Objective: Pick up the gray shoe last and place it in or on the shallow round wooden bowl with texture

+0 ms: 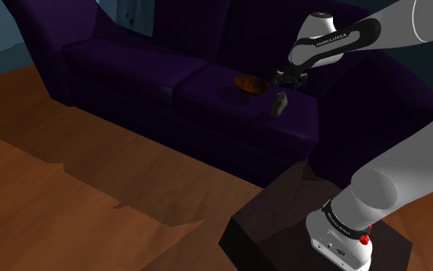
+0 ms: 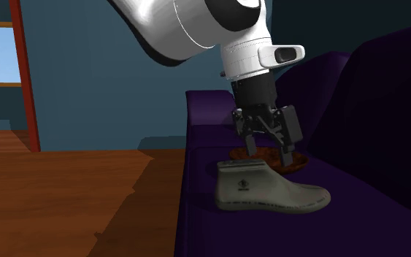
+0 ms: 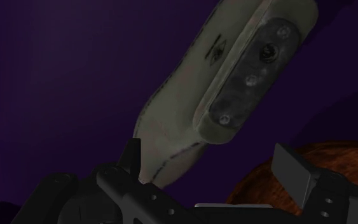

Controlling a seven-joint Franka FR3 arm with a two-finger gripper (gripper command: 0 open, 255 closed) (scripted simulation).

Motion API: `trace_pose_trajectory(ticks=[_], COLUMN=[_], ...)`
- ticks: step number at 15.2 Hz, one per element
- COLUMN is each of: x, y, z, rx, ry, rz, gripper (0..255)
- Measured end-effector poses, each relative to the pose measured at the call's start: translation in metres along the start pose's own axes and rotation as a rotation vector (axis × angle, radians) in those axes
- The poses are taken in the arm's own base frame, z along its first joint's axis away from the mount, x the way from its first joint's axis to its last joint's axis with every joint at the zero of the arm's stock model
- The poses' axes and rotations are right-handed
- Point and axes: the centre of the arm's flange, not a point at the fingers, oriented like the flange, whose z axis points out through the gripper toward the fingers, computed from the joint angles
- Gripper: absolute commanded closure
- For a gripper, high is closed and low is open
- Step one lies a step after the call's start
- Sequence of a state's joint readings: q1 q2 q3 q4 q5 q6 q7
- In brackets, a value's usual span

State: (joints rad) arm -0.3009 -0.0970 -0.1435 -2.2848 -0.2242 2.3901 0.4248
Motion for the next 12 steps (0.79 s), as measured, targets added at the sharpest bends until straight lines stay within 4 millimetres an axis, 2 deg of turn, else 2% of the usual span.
trace_pose_trajectory(ticks=[7,8,12], x=[0.0008,0.0008,0.0010], y=[-0.0001,-0.0001,-0.0001], z=[0.0041,0.0041,0.0038], rx=[0.000,0.000,0.000], ry=[0.000,0.000,0.001], rz=[0.000,0.000,0.000], gripper=[0,255,255])
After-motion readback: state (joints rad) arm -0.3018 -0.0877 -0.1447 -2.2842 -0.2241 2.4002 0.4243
